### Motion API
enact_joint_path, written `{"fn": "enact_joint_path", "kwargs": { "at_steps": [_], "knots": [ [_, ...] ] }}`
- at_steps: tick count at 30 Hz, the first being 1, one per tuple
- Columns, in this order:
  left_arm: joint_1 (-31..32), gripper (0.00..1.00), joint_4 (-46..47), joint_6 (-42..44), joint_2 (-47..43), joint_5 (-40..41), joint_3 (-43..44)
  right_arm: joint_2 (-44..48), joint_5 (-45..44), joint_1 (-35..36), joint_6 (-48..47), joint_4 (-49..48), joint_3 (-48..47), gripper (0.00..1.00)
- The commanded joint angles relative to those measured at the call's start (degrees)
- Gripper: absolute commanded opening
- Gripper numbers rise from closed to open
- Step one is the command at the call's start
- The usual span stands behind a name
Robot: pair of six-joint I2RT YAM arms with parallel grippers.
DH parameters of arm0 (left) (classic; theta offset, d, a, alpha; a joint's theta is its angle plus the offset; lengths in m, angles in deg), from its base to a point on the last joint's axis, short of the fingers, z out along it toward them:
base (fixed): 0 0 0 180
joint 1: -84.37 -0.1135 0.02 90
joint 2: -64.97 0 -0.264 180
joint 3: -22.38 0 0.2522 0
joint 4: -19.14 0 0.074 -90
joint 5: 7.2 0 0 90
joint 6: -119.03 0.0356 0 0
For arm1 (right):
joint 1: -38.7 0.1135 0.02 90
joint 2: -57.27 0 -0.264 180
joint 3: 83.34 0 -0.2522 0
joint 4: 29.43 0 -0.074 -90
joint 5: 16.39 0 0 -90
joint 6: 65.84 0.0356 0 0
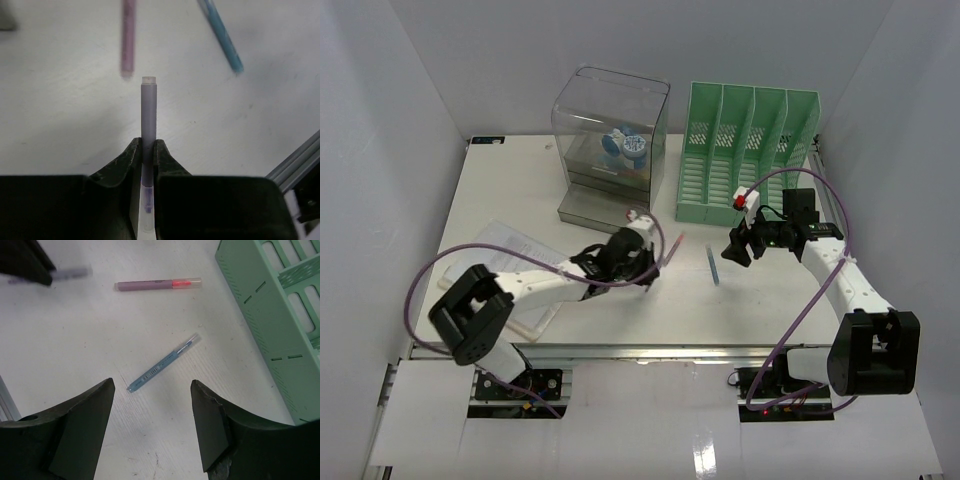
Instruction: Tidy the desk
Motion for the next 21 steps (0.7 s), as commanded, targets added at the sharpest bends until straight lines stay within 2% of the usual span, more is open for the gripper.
{"fn": "enact_joint_path", "kwargs": {
  "at_steps": [1,5,9,12,15,18,20,21],
  "knots": [
    [-14.77,0.0,12.45,-14.02,-11.27,-13.79,-6.71,0.62,0.93,-0.46,0.58,-1.39,-0.14,0.69],
    [-23.24,0.0,13.56,-28.01,-11.61,-14.98,-6.16,0.85,0.68,-0.6,0.8,-1.62,-0.08,0.69],
    [-30.67,0.0,14.13,-41.52,-6.77,-14.05,-4.85,1.12,0.67,-0.74,0.95,-1.74,-0.03,0.69],
    [-34.03,0.0,15.56,-54.52,-2.32,-13.32,-3.88,1.21,0.67,-0.81,1.16,-1.92,0.04,0.69],
    [-35.69,0.0,17.17,-60.37,1.84,-12.3,-1.87,1.29,0.59,-0.94,1.24,-2.06,0.09,0.69],
    [-36.16,0.12,16.0,-62.5,5.91,-10.72,3.35,1.24,0.61,-0.95,1.42,-2.27,0.27,0.69],
    [-36.26,0.25,14.85,-62.44,7.97,-9.68,6.14,1.14,0.51,-0.95,1.5,-2.26,0.27,0.69],
    [-36.45,0.27,15.09,-62.48,8.56,-9.57,6.69,1.01,0.49,-0.95,1.57,-2.24,0.27,0.69]
  ]
}}
